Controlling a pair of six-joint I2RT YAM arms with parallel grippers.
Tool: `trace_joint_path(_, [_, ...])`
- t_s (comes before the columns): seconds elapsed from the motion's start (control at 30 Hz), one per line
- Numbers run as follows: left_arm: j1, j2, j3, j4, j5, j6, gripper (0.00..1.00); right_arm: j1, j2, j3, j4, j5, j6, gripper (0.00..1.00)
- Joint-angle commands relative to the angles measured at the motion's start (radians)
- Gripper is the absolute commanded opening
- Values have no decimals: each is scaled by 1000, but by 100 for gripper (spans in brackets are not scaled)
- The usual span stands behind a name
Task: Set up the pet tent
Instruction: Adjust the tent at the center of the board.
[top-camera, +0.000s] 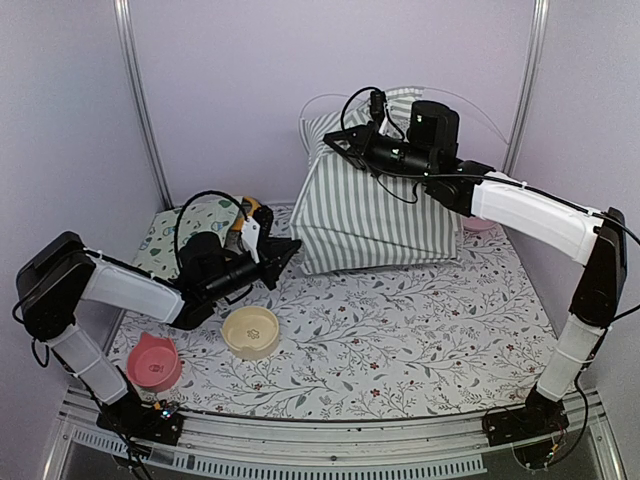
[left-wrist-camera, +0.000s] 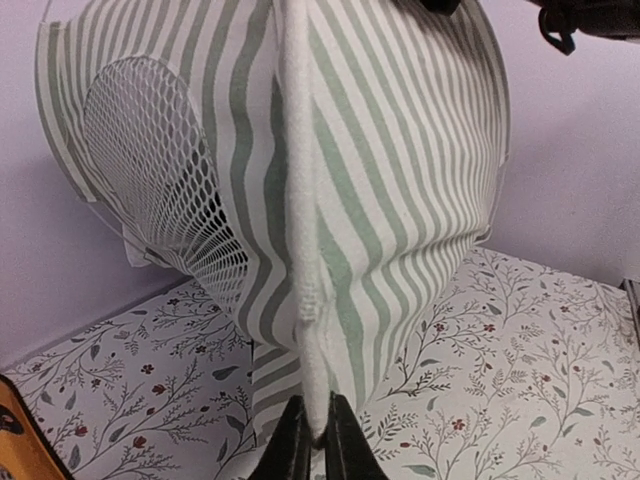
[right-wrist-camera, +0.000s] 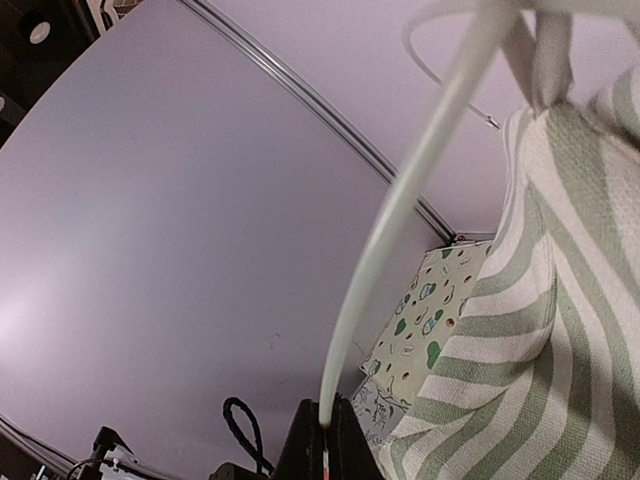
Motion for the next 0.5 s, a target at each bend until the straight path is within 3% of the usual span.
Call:
trace_joint_path(0.0, [-13,-11,15,35,-2,-4,0,-46,-33,15,-8,94,-7,0])
trace_joint_path(0.47, [-14,-108,-38,-53,-50,5,0,-124,-42,-13,-105,250,-216,0])
